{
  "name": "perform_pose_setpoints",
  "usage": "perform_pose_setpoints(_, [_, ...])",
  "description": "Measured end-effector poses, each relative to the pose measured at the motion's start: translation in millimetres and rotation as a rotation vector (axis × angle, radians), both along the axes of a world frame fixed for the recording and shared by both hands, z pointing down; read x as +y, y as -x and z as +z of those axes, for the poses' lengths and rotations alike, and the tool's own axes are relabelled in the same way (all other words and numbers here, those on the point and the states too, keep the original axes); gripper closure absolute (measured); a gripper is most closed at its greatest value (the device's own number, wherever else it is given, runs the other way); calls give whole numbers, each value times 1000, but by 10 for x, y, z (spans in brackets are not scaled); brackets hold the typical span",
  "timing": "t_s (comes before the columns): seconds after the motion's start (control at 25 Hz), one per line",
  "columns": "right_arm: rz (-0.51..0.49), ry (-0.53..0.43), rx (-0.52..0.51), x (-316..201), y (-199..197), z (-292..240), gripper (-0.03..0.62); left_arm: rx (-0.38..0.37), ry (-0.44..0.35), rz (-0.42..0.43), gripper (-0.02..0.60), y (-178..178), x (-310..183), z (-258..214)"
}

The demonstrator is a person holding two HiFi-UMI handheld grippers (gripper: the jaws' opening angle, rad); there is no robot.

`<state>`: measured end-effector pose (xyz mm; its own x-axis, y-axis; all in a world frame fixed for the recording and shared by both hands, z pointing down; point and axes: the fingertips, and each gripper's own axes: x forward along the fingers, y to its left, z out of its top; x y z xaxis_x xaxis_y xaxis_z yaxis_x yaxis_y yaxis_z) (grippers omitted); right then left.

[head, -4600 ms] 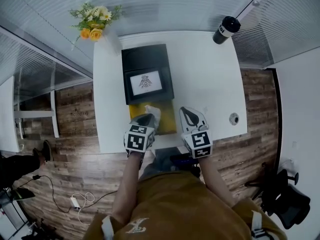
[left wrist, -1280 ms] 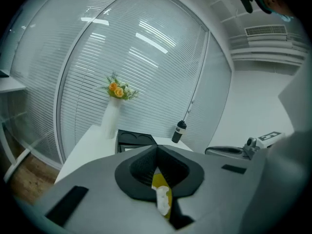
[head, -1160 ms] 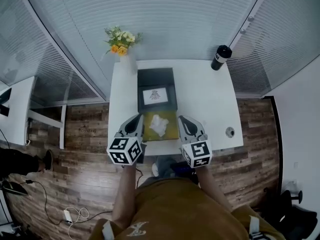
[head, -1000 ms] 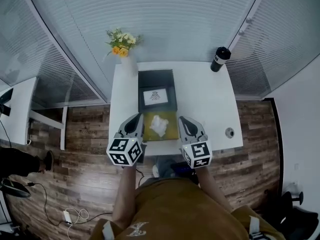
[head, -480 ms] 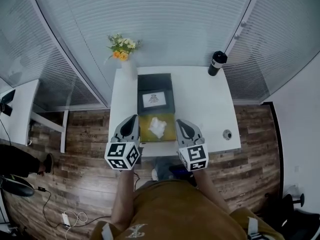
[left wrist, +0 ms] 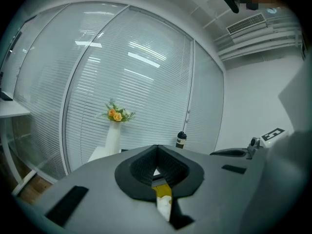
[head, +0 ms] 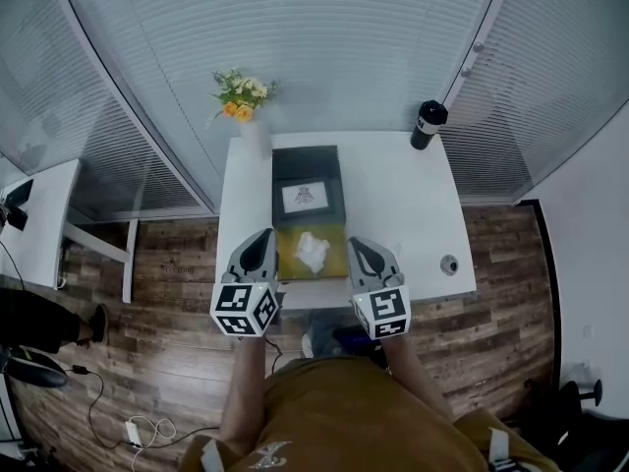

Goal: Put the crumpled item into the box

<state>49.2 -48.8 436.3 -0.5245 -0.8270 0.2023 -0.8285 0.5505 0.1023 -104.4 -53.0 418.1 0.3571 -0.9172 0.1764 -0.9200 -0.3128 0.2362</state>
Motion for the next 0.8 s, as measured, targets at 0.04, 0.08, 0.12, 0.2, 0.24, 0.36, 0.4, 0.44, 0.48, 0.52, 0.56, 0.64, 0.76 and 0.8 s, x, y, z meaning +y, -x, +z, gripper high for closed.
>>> perform_pose_setpoints(0.04, [1,-1,1,-1,-2,-4,582,0,2,2,557,-3,-2,6])
perform_pose_setpoints(0.08, [2,-5,1,-2,-5,-14,582,0,3,3,557,-7,-3,8])
perform_pose_setpoints(0.12, [3,-10,1,-2,-7,-29,582,0,4,4,557,-11,-4,9])
perform_pose_setpoints(0.2, [3,-16,3,3,-7,-51,582,2,4,5,558,-16,-6,11])
perform_pose_setpoints(0.24, [3,-16,5,3,-7,-53,582,4,5,5,557,-16,-8,14])
perform_pose_setpoints(0.36, [4,-16,7,-7,-13,-44,582,4,7,7,557,-16,-16,20])
perform_pose_setpoints(0.4, [5,-17,7,-12,-14,-44,582,4,7,8,557,-16,-20,19])
perform_pose_setpoints(0.44, [5,-17,6,-14,-13,-44,582,3,7,9,557,-14,-23,20])
perform_pose_setpoints(0.48, [6,-16,5,-14,-12,-44,582,3,8,9,557,-13,-25,22])
perform_pose_setpoints(0.52, [6,-14,5,-15,-10,-44,582,4,7,9,557,-11,-27,22])
perform_pose_setpoints(0.56, [6,-11,4,-17,-8,-45,582,5,6,9,557,-11,-32,20])
perform_pose_setpoints(0.64, [8,-12,6,-33,-21,-41,582,11,2,11,557,-16,-47,14])
perform_pose_setpoints(0.76, [14,-12,7,-40,-46,-33,582,13,5,15,557,-33,-57,24])
perform_pose_setpoints(0.8, [15,-11,8,-38,-51,-30,582,13,6,16,557,-38,-56,28])
